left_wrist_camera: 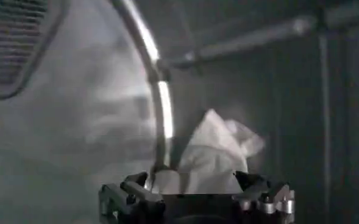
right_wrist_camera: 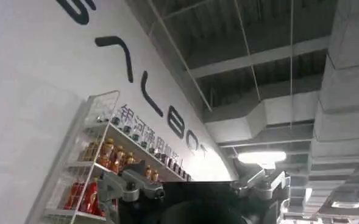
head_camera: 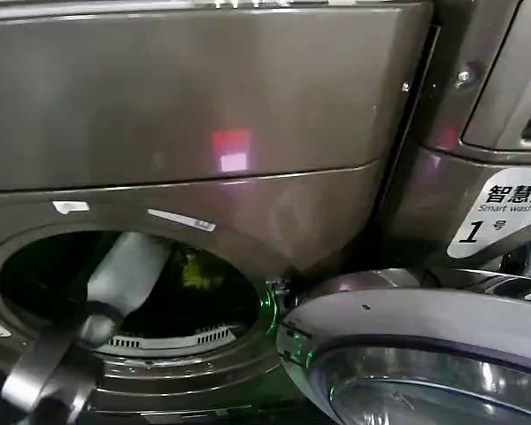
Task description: Grasp the clothes from the dryer.
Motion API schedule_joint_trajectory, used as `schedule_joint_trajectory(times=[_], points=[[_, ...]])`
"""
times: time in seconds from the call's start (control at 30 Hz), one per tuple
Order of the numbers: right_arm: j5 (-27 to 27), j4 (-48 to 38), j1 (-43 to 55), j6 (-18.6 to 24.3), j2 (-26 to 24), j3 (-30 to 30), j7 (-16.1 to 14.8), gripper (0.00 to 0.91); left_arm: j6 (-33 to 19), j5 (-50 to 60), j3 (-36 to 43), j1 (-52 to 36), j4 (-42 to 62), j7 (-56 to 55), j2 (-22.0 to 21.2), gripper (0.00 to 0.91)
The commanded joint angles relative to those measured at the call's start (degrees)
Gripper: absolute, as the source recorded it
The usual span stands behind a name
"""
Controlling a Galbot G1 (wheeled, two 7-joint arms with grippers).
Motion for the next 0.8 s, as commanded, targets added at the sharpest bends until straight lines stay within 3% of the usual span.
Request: schedule_joint_trajectory(times=[0.03, 0.5, 0.8], points=[[-0.07, 0.03, 0.50, 0.01, 0.14, -0.74, 0.03, 0.907, -2.42, 5.99, 6.06, -5.98, 5.13, 9.55, -0.15, 0.907], [-0.07, 0.48, 0.71, 0.02, 0.47, -0.99, 0.01, 0.907, -4.78, 16.52, 12.63, -7.44, 10.93, 12.69, -1.56, 0.907], [-0.40, 0.74, 1.78, 0.03, 0.52, -2.25, -0.04, 0.907, -3.48, 12.53, 15.62, -8.39, 11.10, 14.45, -1.19, 0.907]])
